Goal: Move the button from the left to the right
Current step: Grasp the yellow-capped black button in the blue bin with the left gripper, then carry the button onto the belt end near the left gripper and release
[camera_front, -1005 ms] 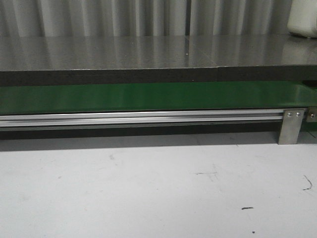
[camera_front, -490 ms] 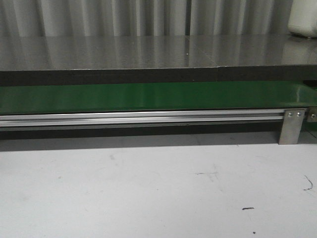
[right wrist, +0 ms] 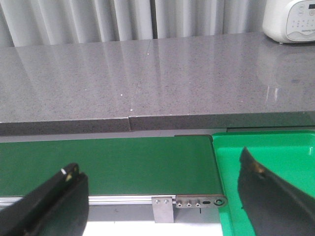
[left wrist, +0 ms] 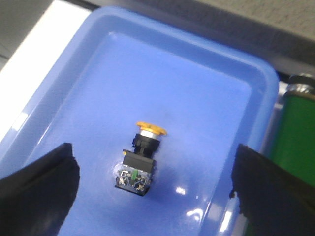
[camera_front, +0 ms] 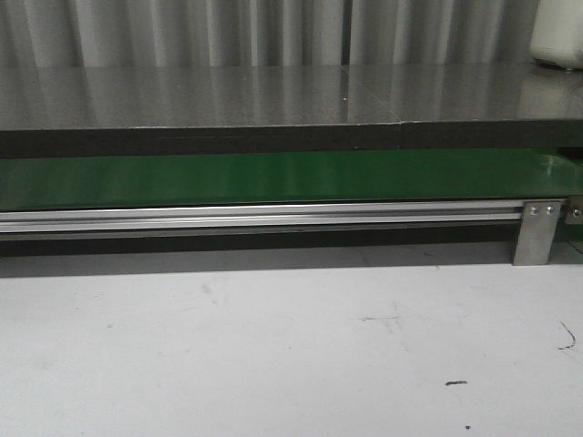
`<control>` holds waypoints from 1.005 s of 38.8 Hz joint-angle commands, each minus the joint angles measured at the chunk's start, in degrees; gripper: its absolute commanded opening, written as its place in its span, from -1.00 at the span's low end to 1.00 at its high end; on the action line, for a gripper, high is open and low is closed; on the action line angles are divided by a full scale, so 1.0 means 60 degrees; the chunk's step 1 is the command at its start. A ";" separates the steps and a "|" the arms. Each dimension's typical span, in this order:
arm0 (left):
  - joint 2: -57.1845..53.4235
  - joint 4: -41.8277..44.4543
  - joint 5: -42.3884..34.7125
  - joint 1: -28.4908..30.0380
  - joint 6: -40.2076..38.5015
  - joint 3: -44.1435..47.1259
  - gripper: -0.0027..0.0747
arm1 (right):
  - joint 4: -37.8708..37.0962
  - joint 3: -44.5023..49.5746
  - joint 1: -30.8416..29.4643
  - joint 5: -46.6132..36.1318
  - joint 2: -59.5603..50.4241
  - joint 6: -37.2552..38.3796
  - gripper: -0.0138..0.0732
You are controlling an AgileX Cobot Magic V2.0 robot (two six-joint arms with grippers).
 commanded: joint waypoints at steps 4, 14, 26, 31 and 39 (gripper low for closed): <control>0.1142 -0.0031 0.1084 0.0323 0.0936 -0.1329 0.60 | -0.0090 -0.0332 0.0015 -0.0713 0.0137 -0.0061 0.77; 0.2838 -0.0010 0.1423 0.0341 0.1384 -0.2076 0.60 | -0.0090 -0.0332 0.0015 -0.0713 0.0137 -0.0061 0.77; 0.3355 0.0242 0.1348 0.0341 0.1405 -0.2076 0.18 | -0.0090 -0.0332 0.0015 -0.0713 0.0137 -0.0061 0.77; 0.3355 0.0242 0.1367 0.0341 0.1417 -0.2076 -0.26 | -0.0090 -0.0332 0.0015 -0.0713 0.0137 -0.0061 0.77; 0.3147 0.0223 0.1465 0.0323 0.1417 -0.2076 -0.73 | -0.0090 -0.0332 0.0015 -0.0713 0.0137 -0.0061 0.77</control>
